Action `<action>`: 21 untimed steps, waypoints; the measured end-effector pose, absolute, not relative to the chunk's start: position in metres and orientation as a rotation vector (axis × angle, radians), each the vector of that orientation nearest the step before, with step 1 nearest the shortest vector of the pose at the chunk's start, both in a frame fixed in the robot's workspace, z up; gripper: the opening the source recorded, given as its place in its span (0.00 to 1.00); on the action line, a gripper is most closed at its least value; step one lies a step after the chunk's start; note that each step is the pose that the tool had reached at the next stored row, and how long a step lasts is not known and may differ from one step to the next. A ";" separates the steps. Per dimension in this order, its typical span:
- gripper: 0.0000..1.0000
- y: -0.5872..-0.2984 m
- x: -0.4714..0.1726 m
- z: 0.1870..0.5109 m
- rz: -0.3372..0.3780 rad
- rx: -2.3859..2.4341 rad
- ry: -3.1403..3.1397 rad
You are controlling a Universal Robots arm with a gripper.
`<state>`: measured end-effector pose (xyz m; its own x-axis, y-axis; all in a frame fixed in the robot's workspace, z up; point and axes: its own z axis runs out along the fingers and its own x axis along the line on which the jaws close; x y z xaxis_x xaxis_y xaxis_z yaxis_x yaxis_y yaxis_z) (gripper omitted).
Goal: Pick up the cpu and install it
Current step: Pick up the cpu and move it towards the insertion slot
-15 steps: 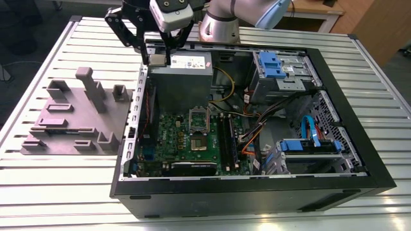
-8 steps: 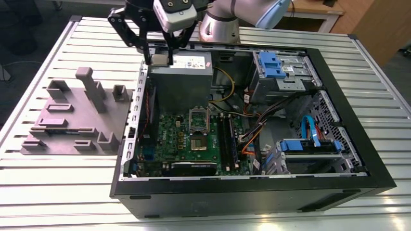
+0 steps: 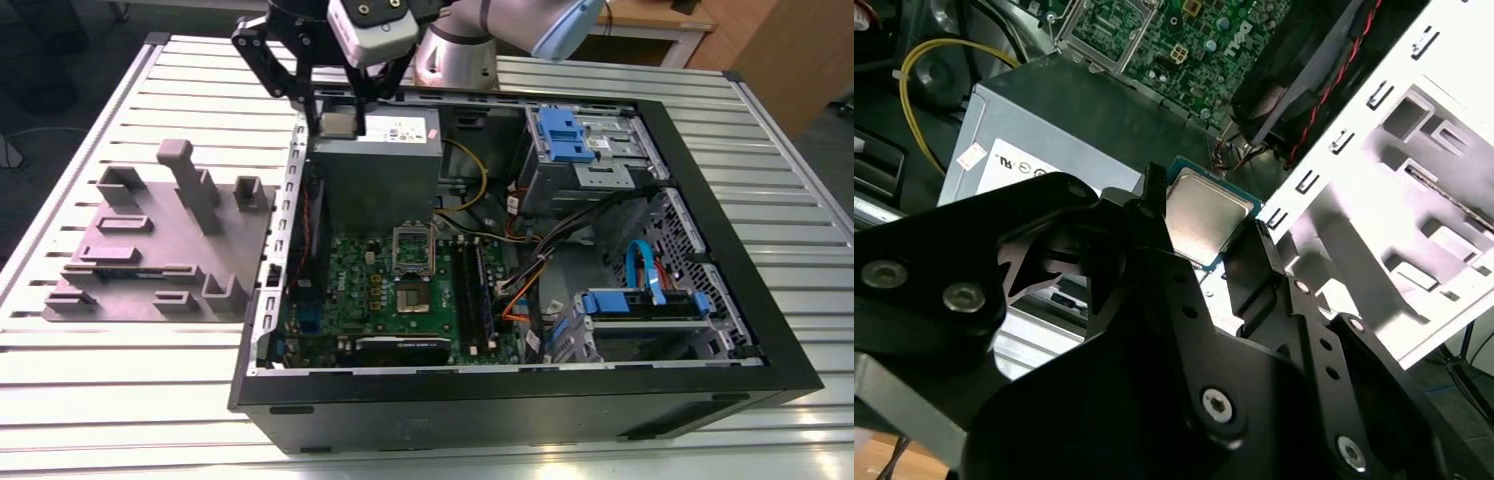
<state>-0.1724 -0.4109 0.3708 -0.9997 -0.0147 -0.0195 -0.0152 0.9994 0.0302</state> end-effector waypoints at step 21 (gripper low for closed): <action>0.47 -0.411 -0.160 0.371 0.047 -0.023 3.122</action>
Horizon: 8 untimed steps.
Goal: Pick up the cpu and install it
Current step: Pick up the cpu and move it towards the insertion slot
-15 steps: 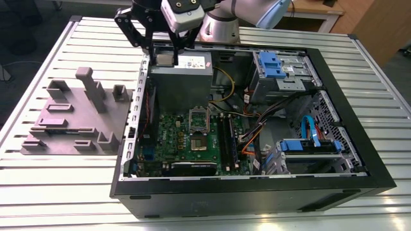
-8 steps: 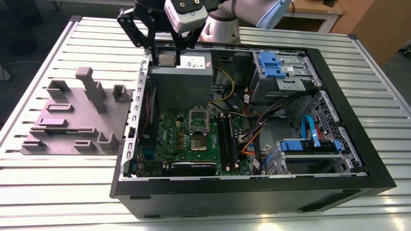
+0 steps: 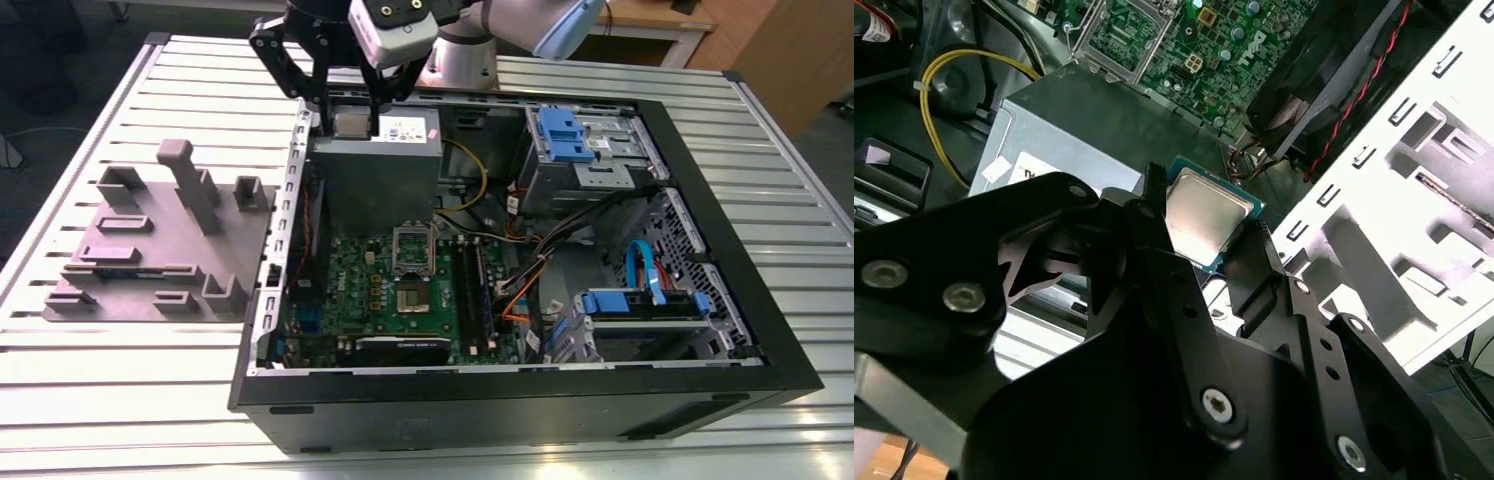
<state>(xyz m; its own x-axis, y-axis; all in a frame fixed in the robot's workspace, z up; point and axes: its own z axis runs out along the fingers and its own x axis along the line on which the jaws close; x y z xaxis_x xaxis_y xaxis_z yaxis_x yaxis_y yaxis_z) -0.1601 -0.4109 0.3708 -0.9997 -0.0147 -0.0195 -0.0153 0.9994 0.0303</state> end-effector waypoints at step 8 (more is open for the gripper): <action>0.47 -0.411 -0.157 0.371 0.047 -0.023 3.122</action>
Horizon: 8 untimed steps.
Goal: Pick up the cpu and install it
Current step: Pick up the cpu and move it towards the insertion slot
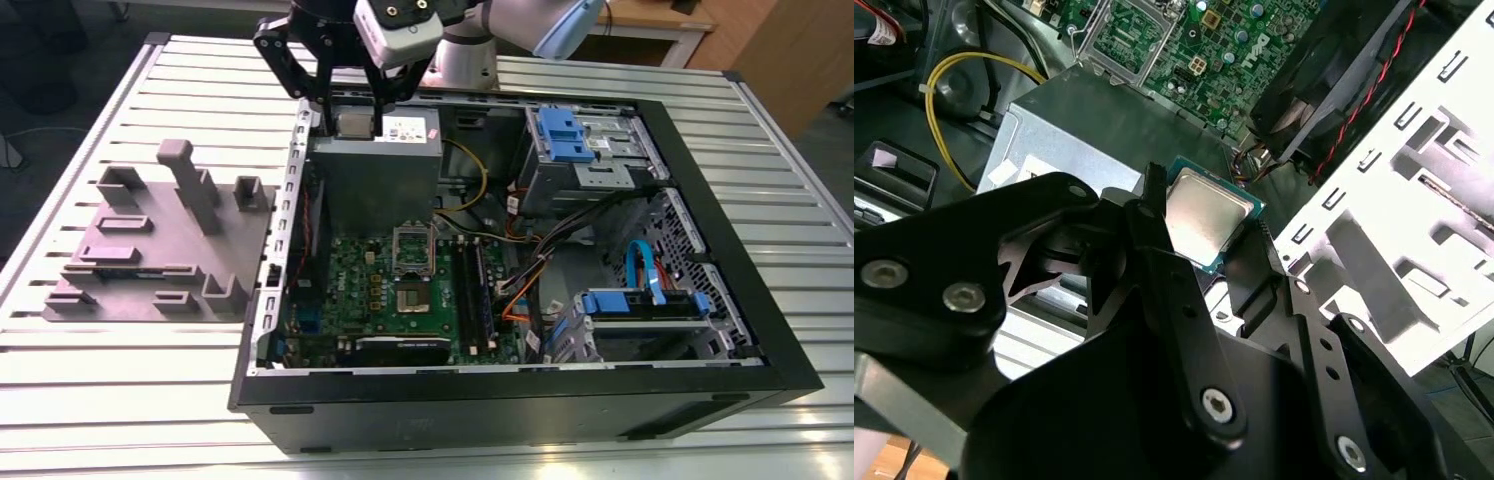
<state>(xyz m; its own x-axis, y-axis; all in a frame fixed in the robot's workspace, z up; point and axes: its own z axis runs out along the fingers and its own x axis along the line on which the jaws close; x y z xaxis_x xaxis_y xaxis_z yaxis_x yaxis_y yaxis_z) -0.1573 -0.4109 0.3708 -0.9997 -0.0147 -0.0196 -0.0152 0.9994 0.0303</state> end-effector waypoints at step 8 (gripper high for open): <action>0.47 -0.411 -0.155 0.371 0.047 -0.023 3.122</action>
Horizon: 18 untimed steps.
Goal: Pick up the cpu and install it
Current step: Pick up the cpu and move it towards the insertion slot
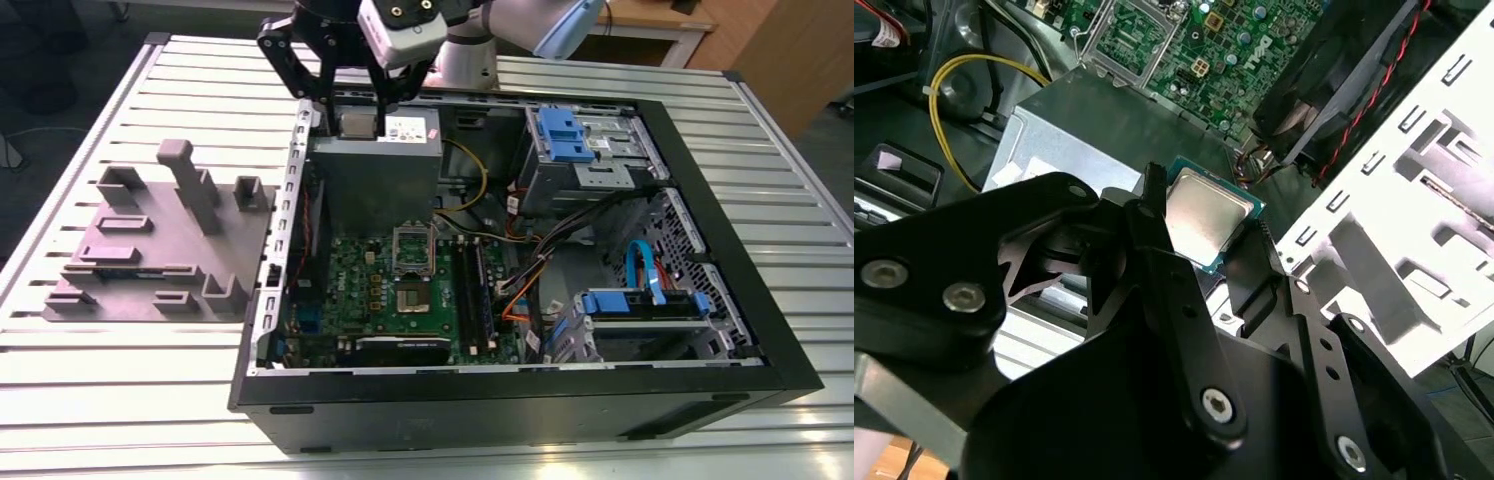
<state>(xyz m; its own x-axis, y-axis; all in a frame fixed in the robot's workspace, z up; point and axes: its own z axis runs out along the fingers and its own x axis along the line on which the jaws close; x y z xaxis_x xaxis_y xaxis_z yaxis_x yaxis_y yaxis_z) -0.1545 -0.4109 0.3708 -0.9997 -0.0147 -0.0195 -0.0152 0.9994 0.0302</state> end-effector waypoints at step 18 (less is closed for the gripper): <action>0.47 -0.418 -0.141 0.371 0.047 -0.023 3.122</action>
